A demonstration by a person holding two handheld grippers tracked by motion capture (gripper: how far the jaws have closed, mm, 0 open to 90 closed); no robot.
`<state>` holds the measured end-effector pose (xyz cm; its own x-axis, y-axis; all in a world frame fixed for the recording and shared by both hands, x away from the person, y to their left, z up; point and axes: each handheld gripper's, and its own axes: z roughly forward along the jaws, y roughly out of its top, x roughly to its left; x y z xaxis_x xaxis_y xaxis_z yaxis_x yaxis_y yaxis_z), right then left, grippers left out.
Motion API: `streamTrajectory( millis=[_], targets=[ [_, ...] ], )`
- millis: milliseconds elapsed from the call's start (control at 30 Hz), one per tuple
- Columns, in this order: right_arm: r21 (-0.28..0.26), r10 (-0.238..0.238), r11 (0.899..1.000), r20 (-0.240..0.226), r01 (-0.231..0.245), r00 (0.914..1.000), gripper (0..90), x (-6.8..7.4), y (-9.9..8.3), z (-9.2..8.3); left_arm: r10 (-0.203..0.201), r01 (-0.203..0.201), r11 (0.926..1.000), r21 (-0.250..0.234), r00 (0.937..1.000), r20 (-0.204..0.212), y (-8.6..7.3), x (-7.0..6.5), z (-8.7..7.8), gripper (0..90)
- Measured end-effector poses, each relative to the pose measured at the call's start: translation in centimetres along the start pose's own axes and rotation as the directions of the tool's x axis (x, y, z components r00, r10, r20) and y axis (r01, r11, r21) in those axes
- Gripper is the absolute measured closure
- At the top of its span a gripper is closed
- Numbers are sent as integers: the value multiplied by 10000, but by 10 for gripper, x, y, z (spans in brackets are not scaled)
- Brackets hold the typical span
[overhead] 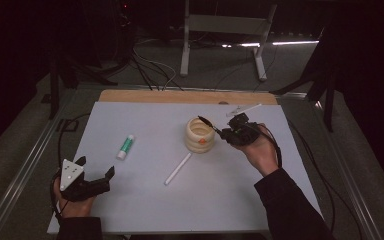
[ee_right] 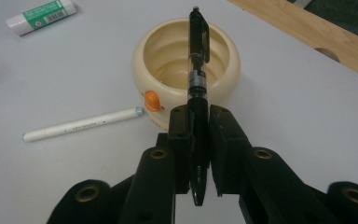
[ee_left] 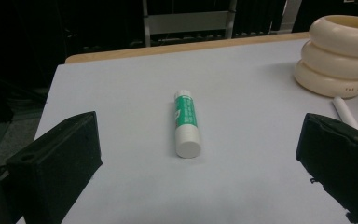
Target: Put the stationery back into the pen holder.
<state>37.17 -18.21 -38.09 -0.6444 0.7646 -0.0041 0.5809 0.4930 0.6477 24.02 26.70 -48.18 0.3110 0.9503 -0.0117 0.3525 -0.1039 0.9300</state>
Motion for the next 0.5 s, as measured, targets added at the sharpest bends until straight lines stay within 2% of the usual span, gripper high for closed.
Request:
streamTrajectory(
  millis=[500],
  targets=[
    [175,0,9998,25,0,10000,797,1,8,7,-28,28,10000,-14,10000,-16,0,1,0,3]
  ],
)
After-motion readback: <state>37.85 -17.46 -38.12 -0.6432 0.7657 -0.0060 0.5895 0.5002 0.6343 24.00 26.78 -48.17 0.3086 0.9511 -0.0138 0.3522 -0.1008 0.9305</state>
